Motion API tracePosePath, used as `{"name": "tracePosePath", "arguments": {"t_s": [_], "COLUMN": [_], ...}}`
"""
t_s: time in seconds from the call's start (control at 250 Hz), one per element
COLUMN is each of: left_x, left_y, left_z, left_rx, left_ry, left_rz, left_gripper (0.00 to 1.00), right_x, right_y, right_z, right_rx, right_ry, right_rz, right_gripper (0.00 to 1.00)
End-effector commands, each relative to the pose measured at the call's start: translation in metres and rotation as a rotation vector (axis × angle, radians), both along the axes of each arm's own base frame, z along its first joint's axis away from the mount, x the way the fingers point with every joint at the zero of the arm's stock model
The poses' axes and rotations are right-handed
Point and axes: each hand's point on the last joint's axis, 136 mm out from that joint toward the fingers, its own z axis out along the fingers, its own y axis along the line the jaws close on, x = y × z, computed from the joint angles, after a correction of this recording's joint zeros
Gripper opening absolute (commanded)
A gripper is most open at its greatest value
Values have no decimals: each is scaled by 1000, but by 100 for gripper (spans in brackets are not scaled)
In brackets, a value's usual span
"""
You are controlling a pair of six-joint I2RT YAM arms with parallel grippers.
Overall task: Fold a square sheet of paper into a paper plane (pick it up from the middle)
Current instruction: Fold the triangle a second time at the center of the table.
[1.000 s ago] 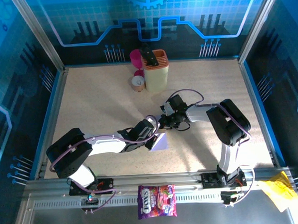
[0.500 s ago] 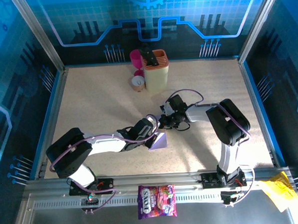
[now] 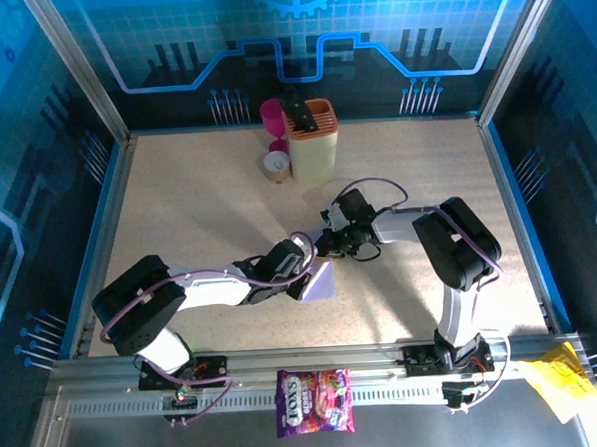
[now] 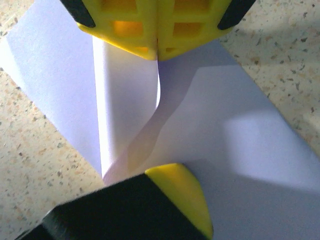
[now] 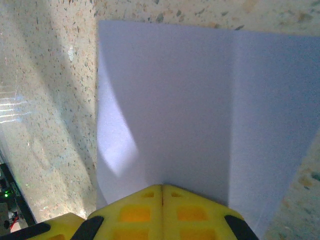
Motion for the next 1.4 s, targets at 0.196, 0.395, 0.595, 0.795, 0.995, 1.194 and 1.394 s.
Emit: {"name": "tracePosePath", "arguments": {"t_s": [0.196,0.395,0.595,0.795,0.995,1.194,1.394], "left_x": [7,11,13,13,12,9,6], "left_y": [7,4,3,6,8,9,13], "left_z": [-1,0,-2,-3,-7,-11,-16], "left_rx": [41,47,54,68,82,77,80], "left_ry": [-22,-31,-31,-38,-32,-18,-9], "left_rz": [24,15,9,15,16,20,29], "left_gripper": [0,0,0,0,0,0,0], "right_x": [-26,-27,-28,-28,-29,-27,-18], "right_y": [-30,-31,-31,-32,-32,-32,-26], "right_z": [-52,-54,-56,-56,-58,-55,-36], "right_rx": [-176,-179,-179,-179,-179,-172,-144], "right_ry": [123,128,130,130,133,129,102], "right_rz": [-27,-26,-27,-27,-29,-30,-25], "right_gripper": [0,0,0,0,0,0,0]}}
